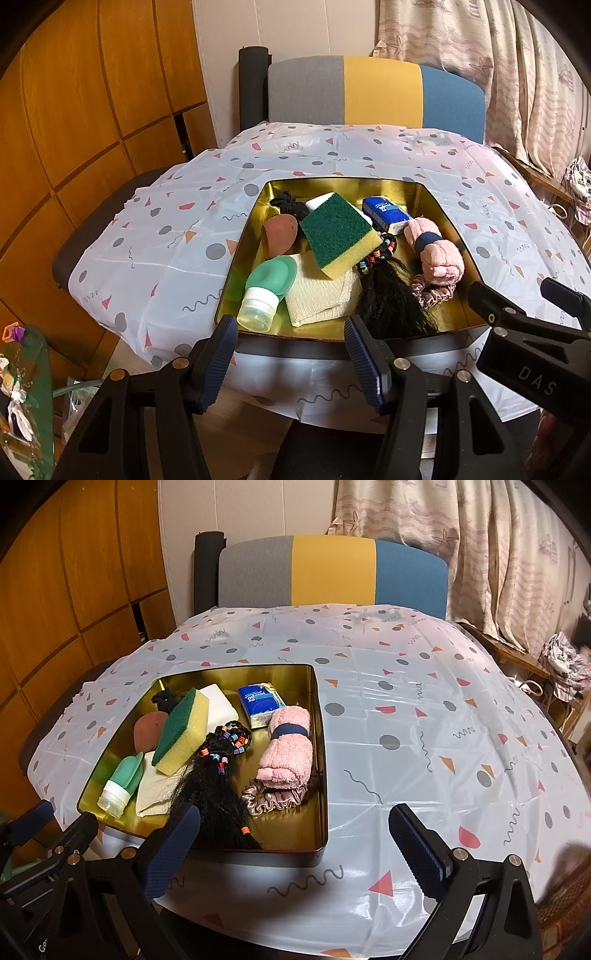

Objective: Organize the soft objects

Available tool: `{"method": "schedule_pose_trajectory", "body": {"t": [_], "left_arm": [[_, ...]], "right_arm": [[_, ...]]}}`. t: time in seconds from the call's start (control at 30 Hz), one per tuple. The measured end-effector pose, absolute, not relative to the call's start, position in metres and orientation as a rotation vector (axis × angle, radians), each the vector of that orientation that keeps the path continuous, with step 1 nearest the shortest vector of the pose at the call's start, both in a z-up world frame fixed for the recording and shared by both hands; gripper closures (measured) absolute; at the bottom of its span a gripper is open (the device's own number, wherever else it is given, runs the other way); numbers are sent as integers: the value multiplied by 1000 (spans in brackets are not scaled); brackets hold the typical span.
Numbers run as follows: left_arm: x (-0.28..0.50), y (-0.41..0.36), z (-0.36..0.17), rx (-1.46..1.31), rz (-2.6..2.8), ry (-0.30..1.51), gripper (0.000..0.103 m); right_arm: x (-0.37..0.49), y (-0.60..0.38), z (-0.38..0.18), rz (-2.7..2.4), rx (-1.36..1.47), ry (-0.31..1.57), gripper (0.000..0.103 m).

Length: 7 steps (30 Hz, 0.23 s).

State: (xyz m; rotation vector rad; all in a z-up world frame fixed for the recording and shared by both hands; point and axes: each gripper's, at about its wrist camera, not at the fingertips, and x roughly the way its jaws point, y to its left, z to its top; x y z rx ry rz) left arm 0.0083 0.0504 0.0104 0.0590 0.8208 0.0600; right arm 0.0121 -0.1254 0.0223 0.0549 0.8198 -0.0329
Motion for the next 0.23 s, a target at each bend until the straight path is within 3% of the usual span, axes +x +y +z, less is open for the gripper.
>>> {"method": "schedule_pose_trajectory", "body": {"t": [0.23], "left_arm": [[8, 49, 10, 65, 64, 819, 42]], "right_arm": [[13, -127, 21, -33, 63, 829, 0]]}}
